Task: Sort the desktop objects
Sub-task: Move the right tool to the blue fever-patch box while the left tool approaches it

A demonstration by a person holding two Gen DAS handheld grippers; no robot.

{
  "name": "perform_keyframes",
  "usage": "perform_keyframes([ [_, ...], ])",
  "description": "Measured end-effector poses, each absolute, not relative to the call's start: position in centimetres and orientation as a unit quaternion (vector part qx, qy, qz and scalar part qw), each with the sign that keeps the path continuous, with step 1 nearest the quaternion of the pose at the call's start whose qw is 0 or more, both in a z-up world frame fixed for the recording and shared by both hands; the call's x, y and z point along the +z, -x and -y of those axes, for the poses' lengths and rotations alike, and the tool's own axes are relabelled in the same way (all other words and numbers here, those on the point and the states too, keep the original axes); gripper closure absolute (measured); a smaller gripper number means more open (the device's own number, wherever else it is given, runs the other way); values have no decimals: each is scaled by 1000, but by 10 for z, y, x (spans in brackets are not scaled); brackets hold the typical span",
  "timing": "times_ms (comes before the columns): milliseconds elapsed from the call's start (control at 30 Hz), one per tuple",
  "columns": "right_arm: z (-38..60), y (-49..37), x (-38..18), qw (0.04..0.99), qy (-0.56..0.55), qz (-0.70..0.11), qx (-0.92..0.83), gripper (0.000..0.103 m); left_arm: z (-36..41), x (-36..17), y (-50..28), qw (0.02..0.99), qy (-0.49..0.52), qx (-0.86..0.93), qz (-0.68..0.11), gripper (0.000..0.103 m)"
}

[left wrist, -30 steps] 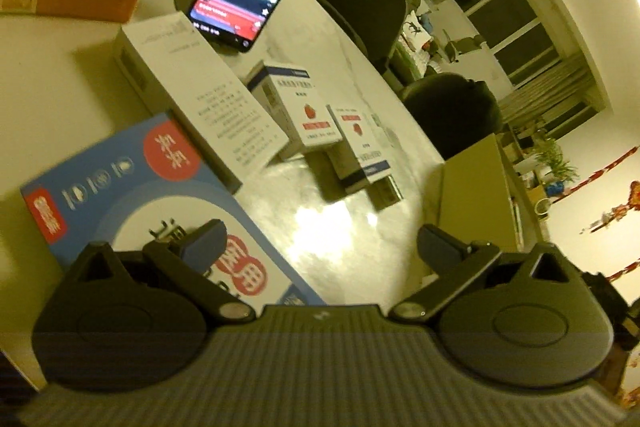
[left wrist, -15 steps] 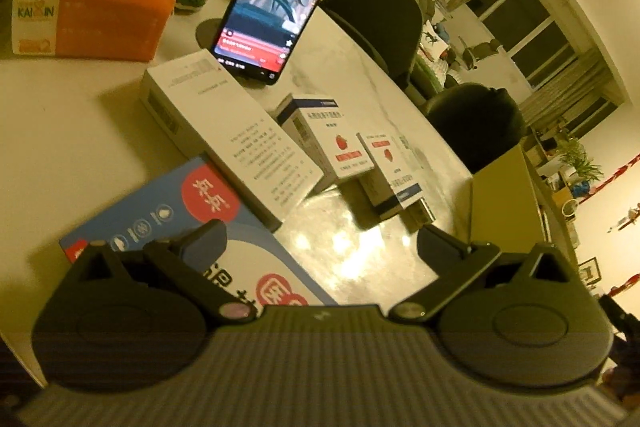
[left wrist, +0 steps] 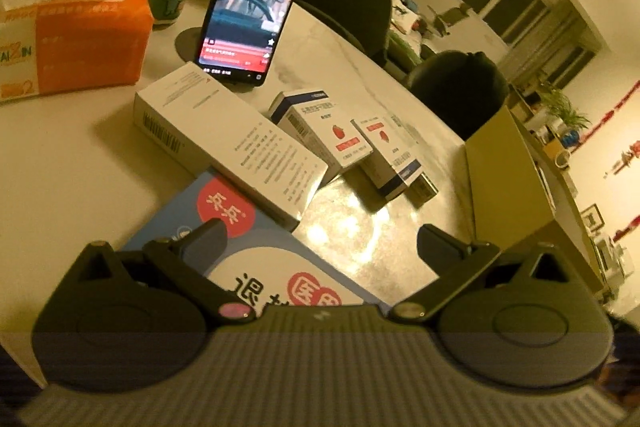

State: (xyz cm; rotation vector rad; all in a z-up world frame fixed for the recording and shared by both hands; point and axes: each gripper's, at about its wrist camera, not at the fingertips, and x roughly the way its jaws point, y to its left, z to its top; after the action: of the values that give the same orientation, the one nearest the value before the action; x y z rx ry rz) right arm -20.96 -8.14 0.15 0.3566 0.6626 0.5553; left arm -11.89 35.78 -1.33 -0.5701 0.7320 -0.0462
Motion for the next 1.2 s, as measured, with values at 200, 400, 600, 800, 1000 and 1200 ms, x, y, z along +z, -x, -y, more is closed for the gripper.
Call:
perform_keyframes([
  [200, 30, 208, -31, 849, -178, -382, 320, 31, -369, -13, 121, 899, 262, -24, -350, 0],
  [400, -7, 206, -48, 821, -172, -415, 352, 33, -380, -13, 121, 905, 250, -24, -344, 0],
  [600, -21, 199, -57, 809, -179, -432, 356, 34, -388, -18, 115, 903, 237, -19, -357, 0],
  [800, -26, 197, -60, 805, -178, -440, 356, 34, -395, -30, 116, 892, 260, -30, -369, 0],
  [1000, -32, 195, -66, 802, -179, -446, 355, 35, -393, -33, 120, 893, 258, -34, -367, 0],
  [1200, -33, 195, -66, 803, -182, -444, 353, 35, -383, -35, 123, 888, 269, -65, -368, 0],
])
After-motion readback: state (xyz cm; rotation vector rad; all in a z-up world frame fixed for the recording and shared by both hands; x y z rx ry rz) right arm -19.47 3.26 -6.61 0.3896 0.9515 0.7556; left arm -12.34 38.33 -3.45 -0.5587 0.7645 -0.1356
